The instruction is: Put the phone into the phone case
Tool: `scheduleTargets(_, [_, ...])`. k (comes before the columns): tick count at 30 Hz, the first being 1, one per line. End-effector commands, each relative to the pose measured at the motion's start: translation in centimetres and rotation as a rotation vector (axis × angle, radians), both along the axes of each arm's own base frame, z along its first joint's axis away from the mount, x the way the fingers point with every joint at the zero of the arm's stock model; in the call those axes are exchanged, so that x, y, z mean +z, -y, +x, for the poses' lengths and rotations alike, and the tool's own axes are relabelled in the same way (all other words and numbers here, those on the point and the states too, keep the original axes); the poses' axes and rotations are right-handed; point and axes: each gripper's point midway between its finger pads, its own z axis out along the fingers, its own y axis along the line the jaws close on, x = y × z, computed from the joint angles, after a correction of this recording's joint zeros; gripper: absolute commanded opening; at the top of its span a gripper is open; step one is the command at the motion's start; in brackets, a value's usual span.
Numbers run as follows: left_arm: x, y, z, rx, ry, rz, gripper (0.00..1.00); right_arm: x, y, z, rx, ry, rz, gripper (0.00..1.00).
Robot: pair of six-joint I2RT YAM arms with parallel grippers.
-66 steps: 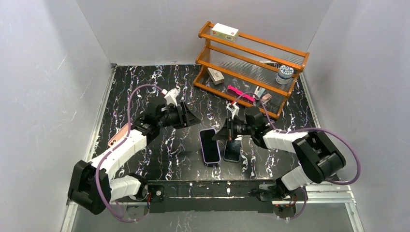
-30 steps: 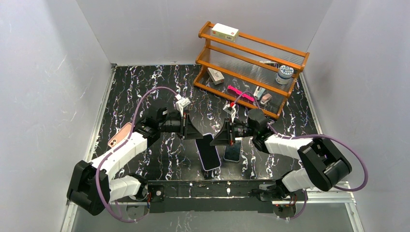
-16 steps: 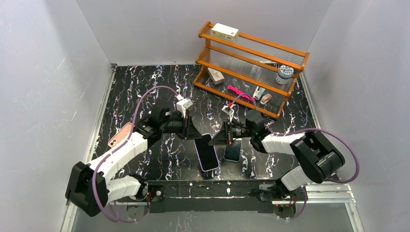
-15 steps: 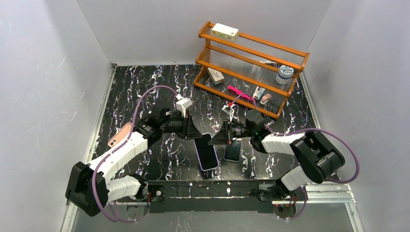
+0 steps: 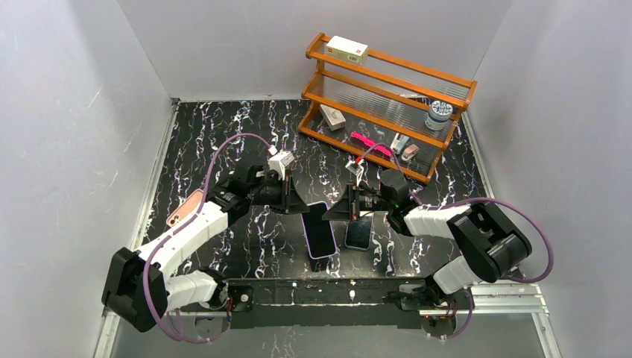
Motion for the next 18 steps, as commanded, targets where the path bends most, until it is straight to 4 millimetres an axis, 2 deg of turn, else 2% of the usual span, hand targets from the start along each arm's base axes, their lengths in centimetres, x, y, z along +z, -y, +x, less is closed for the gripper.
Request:
scheduleTargets(1, [-0.7,-0.5,0.9,0.038,0.005,0.051,0.02,2.1,-0.5,0.4,-0.004,0.073,0.061,0.01])
scheduleTargets(4, [-0.8,-0.5,1.4,0.057,0.004,0.062,0.04,1.7,-0.7,0.6,-0.004,0.052,0.046,0.01])
scheduleTargets(5, [-0.7,-0.5,1.5,0.063,0.008,0.061,0.11,1.5,-0.8,0.7,-0.006,0.047,0.042,0.01])
scheduleTargets(6, [-0.5,-0.6,1.8,0.074,0.016,0.063,0.23,1.3,-0.8,0.8,-0.012,0.042,0.035,0.01])
scheduleTargets(7, [-0.3,-0.9,2.2,0.102,0.031,0.076,0.39,1.1,-0.7,1.0,-0.027,0.039,0.026,0.01])
scheduleTargets(11, [0.5,-2.9,4.1,0.225,0.111,0.16,0.71,0.0,-0.7,2.8,-0.125,0.025,-0.035,0.01])
scheduleTargets(15, [0.6,-5.6,5.6,0.348,0.161,0.283,0.84,-1.2,-0.7,4.9,-0.229,-0.038,-0.122,0.01])
scheduleTargets(16, [0.5,-6.1,5.8,0.368,0.164,0.305,0.94,-1.4,-0.7,5.3,-0.254,-0.057,-0.138,0.01])
scheduleTargets(18, [0.1,-7.2,6.3,0.417,0.164,0.358,0.98,-2.5,-0.5,6.2,-0.316,-0.114,-0.192,0.01])
